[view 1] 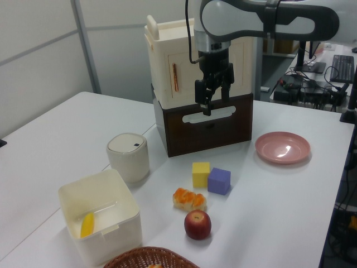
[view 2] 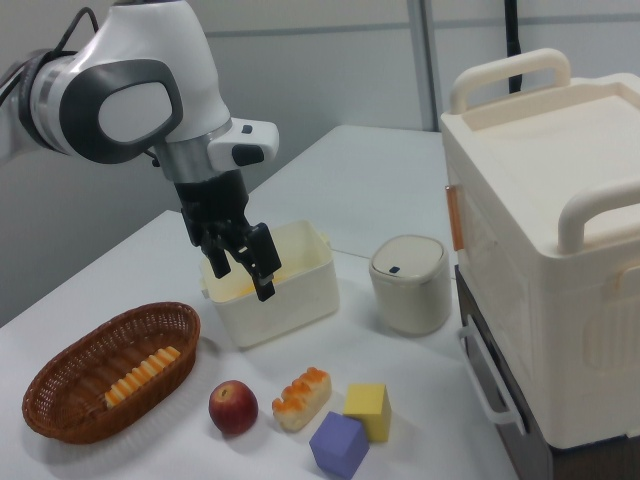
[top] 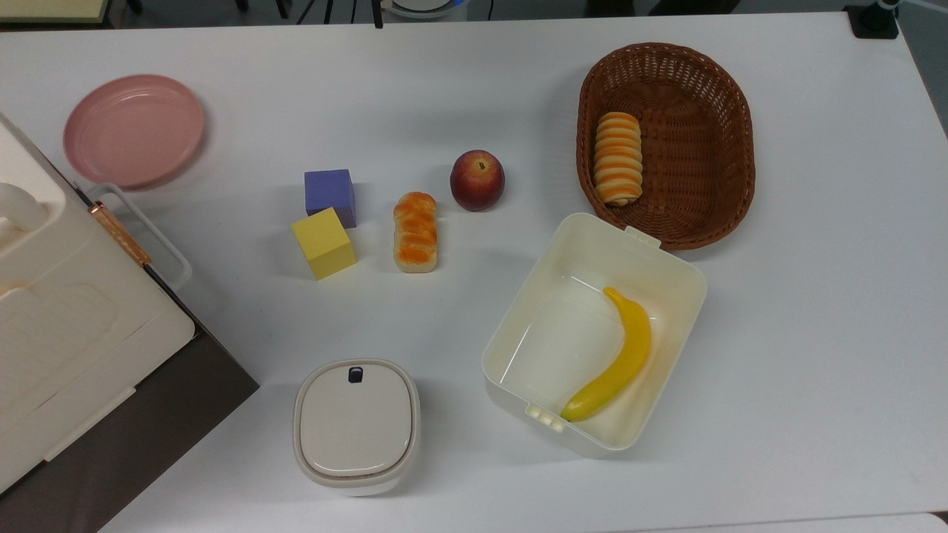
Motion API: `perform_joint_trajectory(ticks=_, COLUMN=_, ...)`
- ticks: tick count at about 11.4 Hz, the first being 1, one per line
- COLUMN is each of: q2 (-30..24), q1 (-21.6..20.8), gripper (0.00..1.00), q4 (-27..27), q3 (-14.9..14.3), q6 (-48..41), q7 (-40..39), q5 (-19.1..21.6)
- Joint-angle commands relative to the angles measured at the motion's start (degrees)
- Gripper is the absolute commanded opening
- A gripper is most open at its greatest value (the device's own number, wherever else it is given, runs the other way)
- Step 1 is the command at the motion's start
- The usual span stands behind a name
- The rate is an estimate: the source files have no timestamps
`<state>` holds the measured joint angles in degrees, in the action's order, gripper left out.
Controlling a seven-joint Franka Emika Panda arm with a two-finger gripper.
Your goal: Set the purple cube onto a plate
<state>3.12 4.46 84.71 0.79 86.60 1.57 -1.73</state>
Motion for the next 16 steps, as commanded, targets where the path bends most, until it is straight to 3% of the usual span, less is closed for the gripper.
perform_joint_trajectory(ticks=1, q2=-1.4, q1=1.2, gripper=1.00, q4=-0.4, q3=-0.9, q6=-1.0, q7=-1.6, q5=-0.7)
perform_joint_trajectory(ticks=7, q2=-0.7, q1=1.1, gripper=1.00, q4=-0.2, q3=-0.7, q6=-0.8, q7=-2.0, q5=-0.6)
perform_joint_trajectory(ticks=8, q2=-0.6, q1=1.1, gripper=1.00, q4=0.2, q3=-0.7, q6=-0.2, q7=-4.9, q5=-0.6)
perform_joint_trajectory(ticks=10, q2=-0.6, q1=1.2, gripper=1.00, q4=2.8, q3=-0.7, q6=0.8, q7=-14.2, q5=-0.6)
perform_joint_trajectory(ticks=13, q2=0.0, q1=1.3, gripper=1.00, q4=9.8, q3=-0.9, q6=8.0, q7=-16.4, q5=-1.5)
perform_joint_trajectory(ticks=16, q2=4.2, q1=2.3, gripper=1.00, q4=15.9, q3=-0.7, q6=17.8, q7=-17.4, q5=-3.1)
